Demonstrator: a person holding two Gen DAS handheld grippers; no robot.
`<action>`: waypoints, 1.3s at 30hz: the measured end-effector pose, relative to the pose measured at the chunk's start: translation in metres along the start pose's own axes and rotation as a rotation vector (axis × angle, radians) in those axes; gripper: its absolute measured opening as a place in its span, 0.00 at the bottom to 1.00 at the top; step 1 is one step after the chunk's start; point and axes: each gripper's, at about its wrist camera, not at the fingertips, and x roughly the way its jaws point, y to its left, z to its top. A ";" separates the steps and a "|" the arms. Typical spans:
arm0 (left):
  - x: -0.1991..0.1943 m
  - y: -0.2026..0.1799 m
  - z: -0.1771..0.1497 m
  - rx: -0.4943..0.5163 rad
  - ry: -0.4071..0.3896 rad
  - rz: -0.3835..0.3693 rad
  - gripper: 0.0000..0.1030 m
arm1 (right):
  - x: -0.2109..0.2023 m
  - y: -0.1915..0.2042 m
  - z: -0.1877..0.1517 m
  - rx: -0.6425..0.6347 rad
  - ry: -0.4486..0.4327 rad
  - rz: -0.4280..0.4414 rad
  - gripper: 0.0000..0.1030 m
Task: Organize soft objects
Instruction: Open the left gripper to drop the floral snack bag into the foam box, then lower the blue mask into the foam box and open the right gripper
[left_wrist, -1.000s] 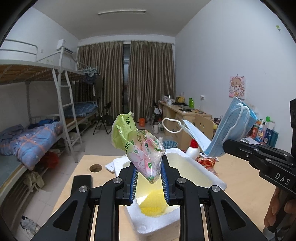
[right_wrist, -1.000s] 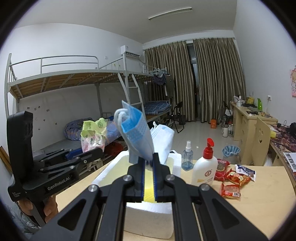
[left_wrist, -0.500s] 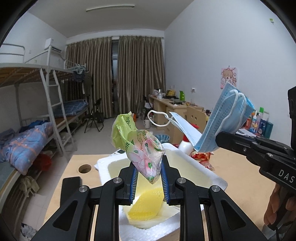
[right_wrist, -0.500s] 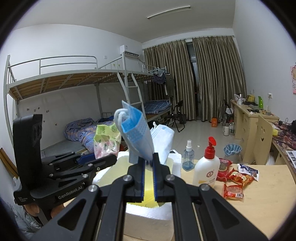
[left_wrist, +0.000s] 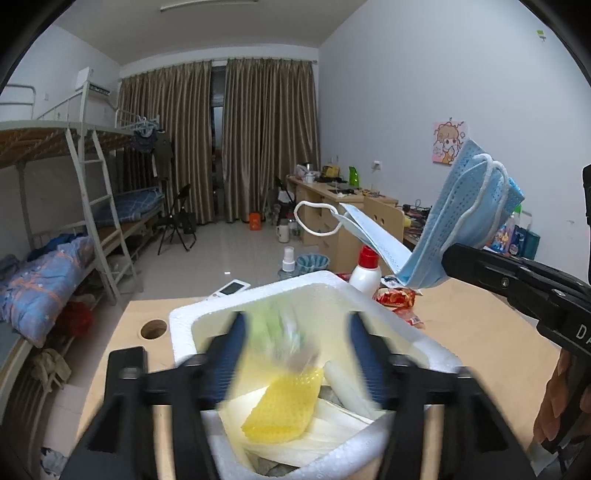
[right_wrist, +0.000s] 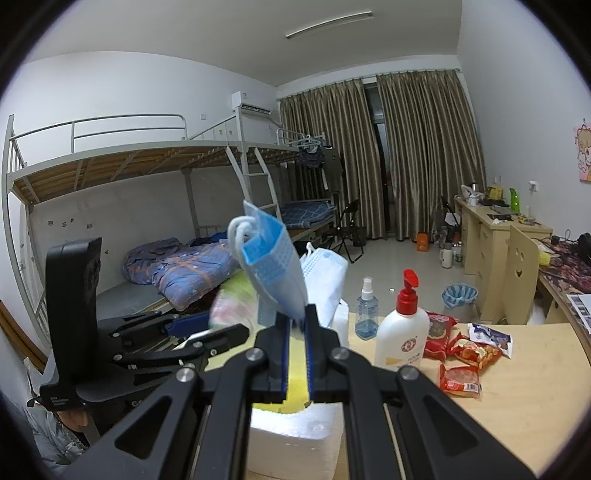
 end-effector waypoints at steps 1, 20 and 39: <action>0.000 0.001 0.000 0.000 -0.014 0.006 0.70 | 0.000 0.000 0.000 0.000 0.000 0.001 0.09; -0.022 0.029 -0.013 -0.007 -0.133 0.121 1.00 | 0.012 0.001 -0.003 0.001 0.017 0.005 0.09; -0.029 0.059 -0.017 -0.091 -0.141 0.130 1.00 | 0.037 0.018 -0.008 -0.025 0.061 0.025 0.09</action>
